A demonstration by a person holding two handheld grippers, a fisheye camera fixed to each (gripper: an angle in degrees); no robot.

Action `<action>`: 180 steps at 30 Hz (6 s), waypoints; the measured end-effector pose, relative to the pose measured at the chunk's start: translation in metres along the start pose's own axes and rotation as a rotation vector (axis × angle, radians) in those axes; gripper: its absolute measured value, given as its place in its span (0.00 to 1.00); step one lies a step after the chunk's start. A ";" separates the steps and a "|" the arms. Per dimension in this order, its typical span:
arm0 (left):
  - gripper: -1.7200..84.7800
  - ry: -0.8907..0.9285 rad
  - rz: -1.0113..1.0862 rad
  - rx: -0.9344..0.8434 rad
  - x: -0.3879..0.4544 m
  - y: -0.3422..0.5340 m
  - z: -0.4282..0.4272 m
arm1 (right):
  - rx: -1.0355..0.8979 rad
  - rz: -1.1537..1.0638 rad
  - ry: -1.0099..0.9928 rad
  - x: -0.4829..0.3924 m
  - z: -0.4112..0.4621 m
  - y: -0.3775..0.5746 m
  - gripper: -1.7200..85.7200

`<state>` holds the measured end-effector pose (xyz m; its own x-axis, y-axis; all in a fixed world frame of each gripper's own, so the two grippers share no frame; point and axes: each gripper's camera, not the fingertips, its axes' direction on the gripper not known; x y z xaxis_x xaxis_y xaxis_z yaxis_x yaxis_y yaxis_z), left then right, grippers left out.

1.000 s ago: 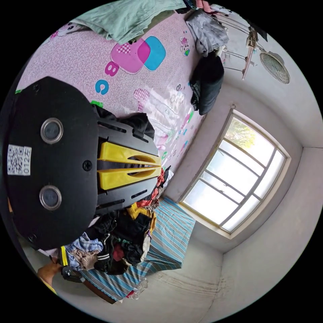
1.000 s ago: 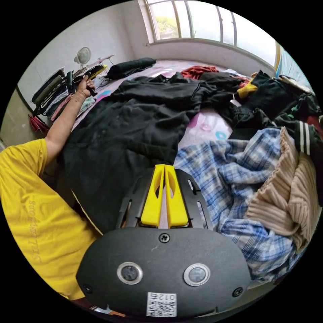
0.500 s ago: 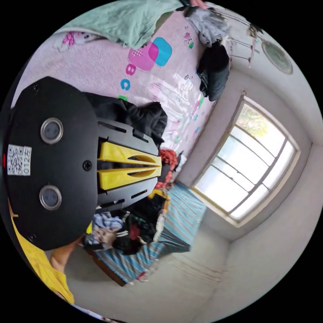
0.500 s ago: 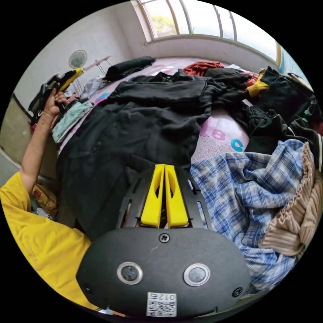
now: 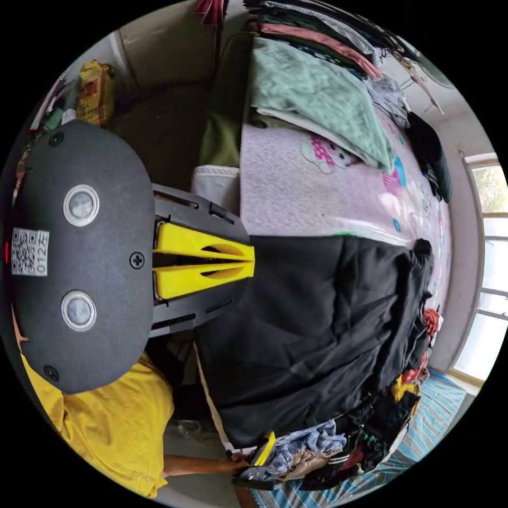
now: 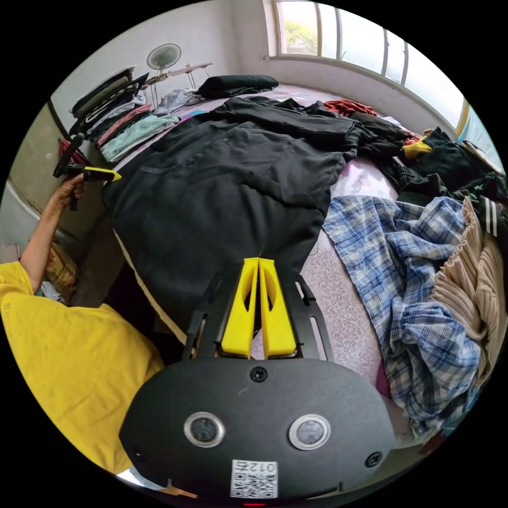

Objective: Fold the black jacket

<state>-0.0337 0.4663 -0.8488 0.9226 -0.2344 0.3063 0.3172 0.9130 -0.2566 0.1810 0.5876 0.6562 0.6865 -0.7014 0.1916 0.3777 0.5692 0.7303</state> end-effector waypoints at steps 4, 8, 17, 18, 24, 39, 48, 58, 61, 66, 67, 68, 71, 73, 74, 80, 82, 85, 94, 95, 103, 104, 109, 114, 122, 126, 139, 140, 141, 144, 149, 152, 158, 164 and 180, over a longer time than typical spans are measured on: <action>0.03 -0.005 -0.138 0.086 -0.025 0.045 -0.035 | 0.030 -0.049 0.102 -0.021 0.002 0.017 0.03; 0.04 0.128 -0.301 0.155 -0.063 0.072 -0.049 | 0.107 -0.016 0.112 -0.025 0.007 0.032 0.03; 0.04 0.243 0.075 0.227 0.032 -0.021 -0.089 | 0.206 -0.075 -0.190 -0.068 0.004 -0.056 0.03; 0.04 0.230 0.132 0.185 0.055 -0.047 -0.084 | 0.184 -0.079 -0.213 -0.074 0.011 -0.067 0.03; 0.02 0.089 0.219 0.057 0.116 -0.112 -0.051 | 0.055 -0.099 -0.352 -0.130 0.070 -0.146 0.03; 0.02 0.219 0.142 0.070 0.067 -0.076 -0.068 | -0.100 -0.051 -0.449 -0.113 0.121 -0.141 0.03; 0.03 0.129 0.132 0.150 0.055 -0.115 -0.105 | 0.070 0.000 -0.386 -0.056 0.106 -0.165 0.02; 0.02 -0.063 0.013 -0.029 0.013 -0.259 -0.059 | -0.100 0.003 -0.437 -0.017 0.160 -0.227 0.02; 0.02 0.020 -0.064 -0.049 -0.016 -0.252 -0.049 | -0.141 0.009 -0.450 -0.009 0.160 -0.232 0.02; 0.02 0.088 -0.160 0.021 -0.045 -0.221 -0.060 | -0.124 -0.001 -0.454 0.001 0.149 -0.236 0.02; 0.02 0.064 -0.162 0.062 -0.043 -0.208 -0.072 | -0.065 -0.021 -0.452 0.004 0.136 -0.231 0.02; 0.02 0.050 -0.146 0.088 -0.040 -0.200 -0.080 | -0.014 -0.042 -0.463 0.008 0.121 -0.224 0.03; 0.02 -0.020 -0.036 0.167 -0.014 -0.148 -0.113 | 0.047 -0.050 -0.467 0.024 0.089 -0.189 0.03; 0.03 -0.066 -0.012 0.202 0.002 -0.089 -0.128 | 0.055 -0.031 -0.435 0.034 0.069 -0.155 0.03; 0.03 -0.063 -0.010 0.196 0.004 -0.074 -0.130 | 0.058 -0.004 -0.409 0.040 0.056 -0.129 0.03; 0.03 0.020 0.017 0.136 0.006 0.025 -0.118 | -0.007 0.038 -0.327 0.063 0.029 -0.045 0.03; 0.02 -0.002 -0.025 0.073 -0.007 0.044 -0.103 | -0.025 0.075 -0.290 0.071 0.027 -0.032 0.03; 0.03 0.022 -0.080 0.040 -0.028 0.067 -0.089 | -0.018 0.071 -0.293 0.081 0.022 -0.017 0.03; 0.05 0.206 -0.383 0.267 -0.118 0.211 -0.108 | 0.131 0.176 -0.213 0.133 -0.057 0.052 0.04; 0.06 0.237 -0.403 0.273 -0.126 0.221 -0.105 | 0.128 0.236 -0.230 0.152 -0.064 0.068 0.04; 0.13 0.546 -0.428 0.342 -0.165 0.279 -0.055 | 0.238 0.608 -0.741 0.274 -0.067 0.160 0.11; 0.13 0.537 -0.423 0.331 -0.165 0.278 -0.052 | 0.238 0.634 -0.801 0.283 -0.062 0.165 0.11; 0.13 0.535 -0.376 0.243 -0.157 0.260 -0.025 | 0.246 0.663 -0.895 0.298 -0.057 0.171 0.11; 0.08 0.456 -0.356 0.197 -0.149 0.260 -0.016 | 0.179 0.586 -0.914 0.290 -0.060 0.155 0.11; 0.10 0.519 -0.312 0.197 -0.139 0.265 0.003 | 0.132 0.560 -0.926 0.301 -0.079 0.165 0.11; 0.12 0.555 -0.278 0.190 -0.133 0.261 0.011 | 0.117 0.548 -0.957 0.306 -0.087 0.174 0.12; 0.07 0.494 -0.266 0.151 -0.120 0.256 0.035 | 0.082 0.524 -1.007 0.316 -0.107 0.182 0.14; 0.08 0.506 -0.266 0.147 -0.121 0.255 0.037 | 0.071 0.537 -0.988 0.316 -0.107 0.183 0.13; 0.09 0.554 -0.255 0.153 -0.122 0.255 0.040 | 0.064 0.546 -0.976 0.316 -0.108 0.183 0.12; 0.11 0.646 -0.248 0.179 -0.124 0.256 0.047 | 0.056 0.543 -0.965 0.315 -0.112 0.184 0.11; 0.08 0.558 -0.227 0.162 -0.117 0.252 0.054 | 0.045 0.526 -0.991 0.317 -0.120 0.186 0.11; 0.04 0.489 -0.204 0.127 -0.113 0.246 0.057 | 0.051 0.519 -1.001 0.317 -0.120 0.188 0.07; 0.02 0.661 -0.153 0.133 -0.122 0.242 0.058 | 0.160 0.475 -1.132 0.323 -0.137 0.202 0.04; 0.02 0.865 -0.132 0.285 -0.131 0.253 0.053 | 0.246 0.412 -1.210 0.328 -0.168 0.211 0.03; 0.02 1.091 -0.104 0.613 -0.109 0.335 0.032 | 0.435 0.284 -1.452 0.322 -0.237 0.262 0.03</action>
<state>-0.0348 0.8081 -0.9388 0.6925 -0.2013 -0.6927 0.5155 0.8098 0.2801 0.6480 0.6119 0.7538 -0.5715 -0.5414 0.6167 -0.0376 0.7680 0.6394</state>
